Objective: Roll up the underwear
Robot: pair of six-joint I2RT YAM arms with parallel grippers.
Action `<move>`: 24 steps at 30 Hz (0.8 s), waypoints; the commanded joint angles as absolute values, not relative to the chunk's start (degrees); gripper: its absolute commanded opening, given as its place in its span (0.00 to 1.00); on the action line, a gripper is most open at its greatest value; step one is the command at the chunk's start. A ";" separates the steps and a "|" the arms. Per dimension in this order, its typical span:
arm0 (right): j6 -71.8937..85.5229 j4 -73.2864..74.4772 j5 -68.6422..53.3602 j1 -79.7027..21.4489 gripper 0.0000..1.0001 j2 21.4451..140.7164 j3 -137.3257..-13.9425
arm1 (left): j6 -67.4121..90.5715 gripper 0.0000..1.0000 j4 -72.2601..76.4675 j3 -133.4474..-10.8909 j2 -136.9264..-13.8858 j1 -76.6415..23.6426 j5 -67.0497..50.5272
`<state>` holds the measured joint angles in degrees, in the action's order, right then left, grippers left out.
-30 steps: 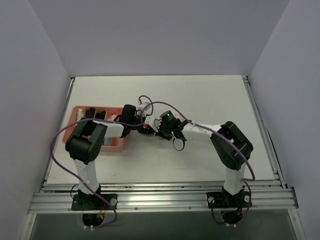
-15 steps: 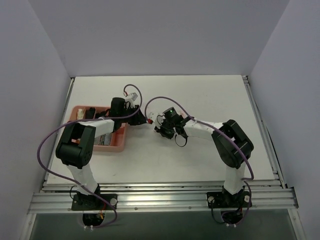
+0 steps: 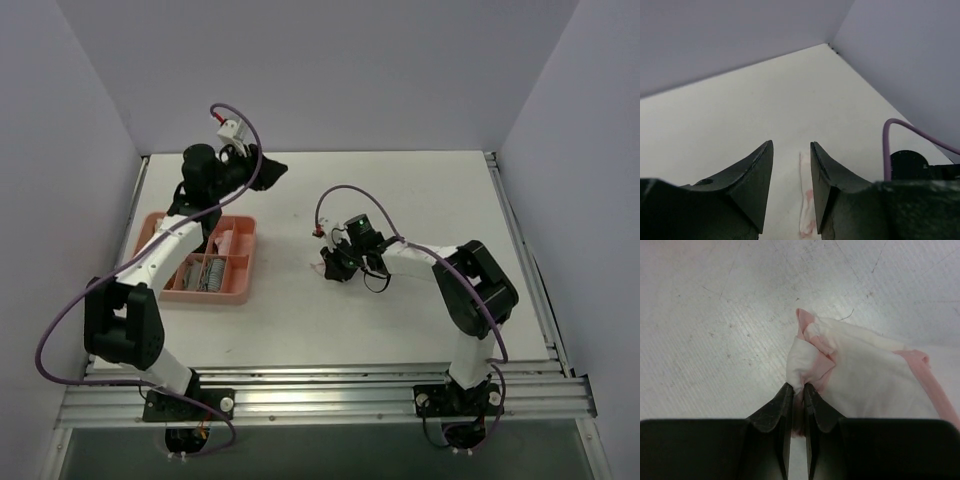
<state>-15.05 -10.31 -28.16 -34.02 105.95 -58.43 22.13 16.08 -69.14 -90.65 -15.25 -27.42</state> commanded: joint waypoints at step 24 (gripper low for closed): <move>23.63 -58.26 -42.45 -27.42 0.00 107.22 -31.12 | -52.45 0.54 -44.20 -90.96 -110.20 -27.94 -49.92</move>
